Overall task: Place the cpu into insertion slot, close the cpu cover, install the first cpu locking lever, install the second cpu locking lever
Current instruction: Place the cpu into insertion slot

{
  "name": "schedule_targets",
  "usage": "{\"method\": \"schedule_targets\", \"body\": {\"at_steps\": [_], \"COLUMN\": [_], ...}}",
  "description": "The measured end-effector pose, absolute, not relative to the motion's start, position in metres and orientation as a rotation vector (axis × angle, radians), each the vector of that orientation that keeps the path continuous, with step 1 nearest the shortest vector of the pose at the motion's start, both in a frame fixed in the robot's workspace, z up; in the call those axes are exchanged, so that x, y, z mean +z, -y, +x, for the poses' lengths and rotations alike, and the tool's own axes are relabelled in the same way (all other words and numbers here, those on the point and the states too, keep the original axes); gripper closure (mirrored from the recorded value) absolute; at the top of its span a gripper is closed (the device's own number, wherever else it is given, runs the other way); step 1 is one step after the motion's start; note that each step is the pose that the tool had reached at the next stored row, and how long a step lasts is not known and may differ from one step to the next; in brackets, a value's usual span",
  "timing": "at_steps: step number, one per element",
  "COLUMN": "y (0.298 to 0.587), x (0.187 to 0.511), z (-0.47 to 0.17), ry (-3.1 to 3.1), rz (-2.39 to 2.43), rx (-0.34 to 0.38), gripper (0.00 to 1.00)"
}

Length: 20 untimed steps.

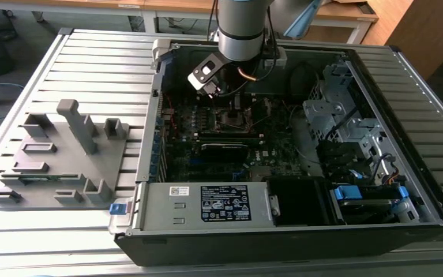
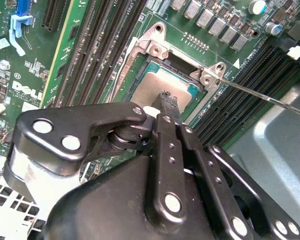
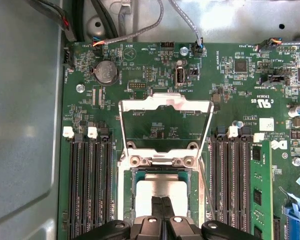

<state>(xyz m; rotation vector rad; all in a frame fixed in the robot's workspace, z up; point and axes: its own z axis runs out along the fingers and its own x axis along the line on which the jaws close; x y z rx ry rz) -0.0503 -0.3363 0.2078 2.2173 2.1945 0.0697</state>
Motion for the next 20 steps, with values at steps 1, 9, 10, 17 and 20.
{"method": "schedule_targets", "body": {"at_steps": [1,9,10,17,20], "y": [0.3363,0.3363,0.3363,0.3363,0.3363], "x": [0.2077,0.2071,0.2071,0.2071,0.2071], "z": [-0.0502,-0.0502,-0.0502,-0.0502,-0.0502], "ry": [-2.195,-2.226,-2.23,-2.233,-2.236], "rz": [2.217,2.188,2.184,2.183,2.18], "rx": [0.07,0.068,0.068,0.067,0.066], "gripper": [0.89,0.89,0.89,0.89,0.89]}}
